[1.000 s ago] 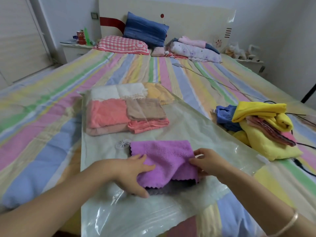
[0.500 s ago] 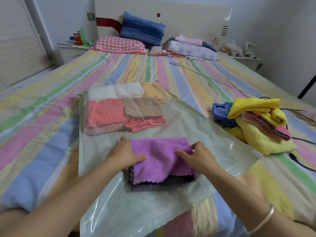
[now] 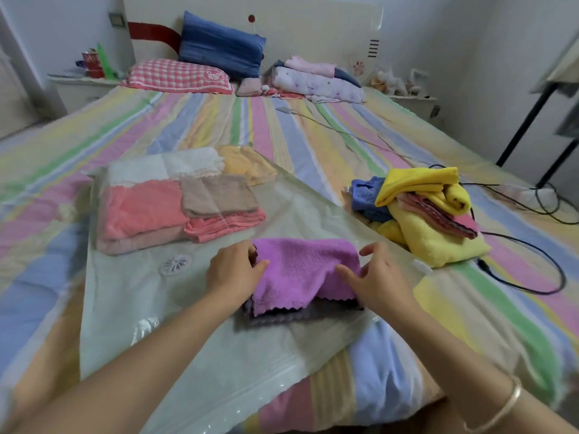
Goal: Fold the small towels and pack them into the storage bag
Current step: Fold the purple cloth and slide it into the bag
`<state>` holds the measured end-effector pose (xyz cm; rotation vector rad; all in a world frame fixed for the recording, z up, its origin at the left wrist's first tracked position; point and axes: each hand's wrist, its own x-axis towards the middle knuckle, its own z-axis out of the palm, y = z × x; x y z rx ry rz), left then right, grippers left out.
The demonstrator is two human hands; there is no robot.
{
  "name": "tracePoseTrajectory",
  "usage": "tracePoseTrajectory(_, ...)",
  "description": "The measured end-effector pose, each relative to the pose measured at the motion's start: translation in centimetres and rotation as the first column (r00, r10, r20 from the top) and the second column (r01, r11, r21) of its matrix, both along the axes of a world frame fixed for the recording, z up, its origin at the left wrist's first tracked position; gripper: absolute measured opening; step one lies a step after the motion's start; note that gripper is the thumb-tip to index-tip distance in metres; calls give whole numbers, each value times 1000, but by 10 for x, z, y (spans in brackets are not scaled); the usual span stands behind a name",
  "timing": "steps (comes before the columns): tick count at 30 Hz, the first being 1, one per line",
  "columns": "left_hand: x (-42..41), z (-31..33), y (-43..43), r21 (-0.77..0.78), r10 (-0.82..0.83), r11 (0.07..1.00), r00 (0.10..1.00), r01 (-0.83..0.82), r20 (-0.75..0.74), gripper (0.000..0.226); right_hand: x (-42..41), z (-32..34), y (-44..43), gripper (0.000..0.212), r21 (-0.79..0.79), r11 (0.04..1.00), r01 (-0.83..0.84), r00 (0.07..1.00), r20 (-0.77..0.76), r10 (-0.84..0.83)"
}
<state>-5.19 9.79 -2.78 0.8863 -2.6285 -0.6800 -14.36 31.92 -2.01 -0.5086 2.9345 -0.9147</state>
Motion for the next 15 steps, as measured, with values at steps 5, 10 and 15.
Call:
tracePoseTrajectory(5, -2, 7, -11, -242, 33, 970, 999, -31, 6, 27, 18, 10, 3, 48, 343, 915, -212, 950, -148, 276)
tracePoseTrajectory(10, -8, 9, -18, -214, 58, 975, 998, -54, 15, 27, 16, 7, 8, 12, 317, 899, -304, 906, -197, 376)
tracePoseTrajectory(15, -13, 3, -28, -34, 98, 995, 994, -97, 48, 29, 6, -3, 24, 8, -95, 959, -266, 957, 94, 274)
